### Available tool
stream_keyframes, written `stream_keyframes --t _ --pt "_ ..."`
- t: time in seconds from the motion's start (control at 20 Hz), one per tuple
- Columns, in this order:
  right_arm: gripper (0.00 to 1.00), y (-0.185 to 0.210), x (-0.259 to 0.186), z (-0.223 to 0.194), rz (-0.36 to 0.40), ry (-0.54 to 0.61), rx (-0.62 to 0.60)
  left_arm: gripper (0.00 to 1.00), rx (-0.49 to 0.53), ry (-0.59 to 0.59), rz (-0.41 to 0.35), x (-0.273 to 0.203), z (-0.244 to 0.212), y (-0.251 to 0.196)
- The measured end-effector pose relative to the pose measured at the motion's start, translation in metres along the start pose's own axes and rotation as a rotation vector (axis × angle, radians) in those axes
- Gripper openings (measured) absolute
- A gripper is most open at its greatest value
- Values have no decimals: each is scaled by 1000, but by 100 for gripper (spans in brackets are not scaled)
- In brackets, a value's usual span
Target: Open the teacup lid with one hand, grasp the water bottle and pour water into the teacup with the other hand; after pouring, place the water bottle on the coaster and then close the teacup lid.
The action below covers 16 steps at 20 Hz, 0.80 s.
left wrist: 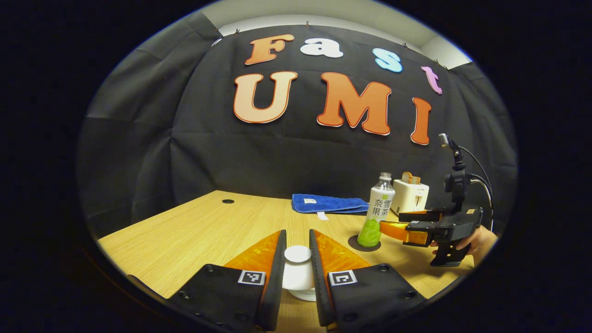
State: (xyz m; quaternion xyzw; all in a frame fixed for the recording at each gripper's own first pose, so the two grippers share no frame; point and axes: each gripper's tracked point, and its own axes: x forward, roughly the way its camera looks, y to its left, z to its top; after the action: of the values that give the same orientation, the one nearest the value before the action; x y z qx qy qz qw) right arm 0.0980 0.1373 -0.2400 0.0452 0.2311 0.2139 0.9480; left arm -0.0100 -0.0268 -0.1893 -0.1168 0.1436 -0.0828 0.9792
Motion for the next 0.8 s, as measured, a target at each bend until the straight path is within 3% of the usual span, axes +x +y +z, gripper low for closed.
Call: stream_keyframes --t 0.4,0.8 --pt "98 -9 -53 20 -30 -99 -9 36 19 44 -72 27 -26 -23" --pt "98 -24 -78 14 -59 -112 22 36 116 131 -58 37 -59 -29"
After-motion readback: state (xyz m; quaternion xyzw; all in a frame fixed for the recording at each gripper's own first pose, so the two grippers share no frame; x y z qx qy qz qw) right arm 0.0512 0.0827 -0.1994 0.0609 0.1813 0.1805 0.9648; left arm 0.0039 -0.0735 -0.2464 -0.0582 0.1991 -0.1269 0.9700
